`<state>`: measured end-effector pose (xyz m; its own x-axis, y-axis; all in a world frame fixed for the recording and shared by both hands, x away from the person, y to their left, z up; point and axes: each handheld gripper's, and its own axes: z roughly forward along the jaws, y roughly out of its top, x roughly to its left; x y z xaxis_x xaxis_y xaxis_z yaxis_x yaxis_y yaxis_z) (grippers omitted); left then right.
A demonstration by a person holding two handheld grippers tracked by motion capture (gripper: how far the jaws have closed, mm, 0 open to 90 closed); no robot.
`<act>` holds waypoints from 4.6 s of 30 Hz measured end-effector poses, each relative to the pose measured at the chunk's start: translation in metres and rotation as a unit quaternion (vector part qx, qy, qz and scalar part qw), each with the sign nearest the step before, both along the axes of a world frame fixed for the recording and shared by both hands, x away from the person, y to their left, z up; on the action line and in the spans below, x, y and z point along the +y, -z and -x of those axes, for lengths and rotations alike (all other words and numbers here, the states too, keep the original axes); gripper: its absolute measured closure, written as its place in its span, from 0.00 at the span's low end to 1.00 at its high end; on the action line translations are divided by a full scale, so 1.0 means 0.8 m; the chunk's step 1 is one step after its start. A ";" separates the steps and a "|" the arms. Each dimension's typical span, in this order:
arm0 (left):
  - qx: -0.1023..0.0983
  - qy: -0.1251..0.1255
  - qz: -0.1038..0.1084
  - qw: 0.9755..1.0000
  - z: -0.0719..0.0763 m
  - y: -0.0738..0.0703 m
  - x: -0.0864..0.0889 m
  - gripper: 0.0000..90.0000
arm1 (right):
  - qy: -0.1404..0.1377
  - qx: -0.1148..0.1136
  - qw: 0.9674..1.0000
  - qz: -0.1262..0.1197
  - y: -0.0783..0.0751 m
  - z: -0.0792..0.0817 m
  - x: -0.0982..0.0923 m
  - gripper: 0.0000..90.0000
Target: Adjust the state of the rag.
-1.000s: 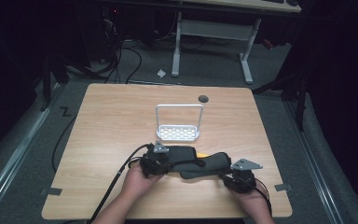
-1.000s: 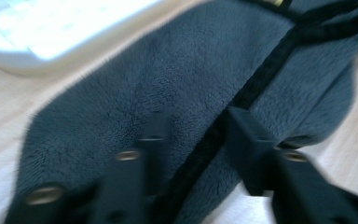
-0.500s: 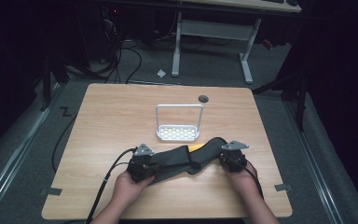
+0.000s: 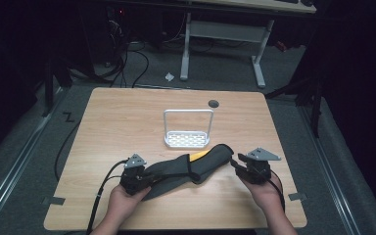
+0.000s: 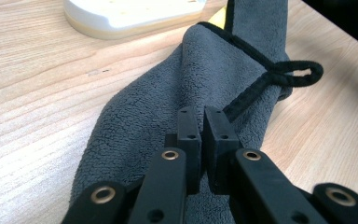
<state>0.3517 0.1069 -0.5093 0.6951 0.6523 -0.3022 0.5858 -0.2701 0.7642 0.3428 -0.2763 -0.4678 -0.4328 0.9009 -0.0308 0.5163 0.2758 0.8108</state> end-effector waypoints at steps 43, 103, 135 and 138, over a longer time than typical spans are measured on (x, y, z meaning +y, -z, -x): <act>-0.022 0.027 -0.078 0.996 -0.018 0.011 -0.090 0.51 | -0.014 0.051 0.999 0.004 0.048 0.042 -0.007 0.96; 0.036 -0.045 -0.039 0.998 0.049 0.024 0.032 0.66 | -0.050 0.094 0.994 0.015 0.062 -0.018 0.034 0.89; 0.022 -0.048 -0.047 0.997 0.028 0.025 0.025 0.66 | -0.116 0.053 0.992 -0.007 0.045 0.067 0.072 0.75; 0.014 -0.049 -0.052 0.997 0.029 0.025 0.024 0.66 | -0.107 0.035 0.993 -0.025 0.026 0.069 0.061 0.74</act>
<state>0.3281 0.1258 -0.5295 0.6192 0.7453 -0.2472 0.6334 -0.2881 0.7182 0.2880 -0.2272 -0.4886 -0.6139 0.7879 0.0491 0.5061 0.3451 0.7905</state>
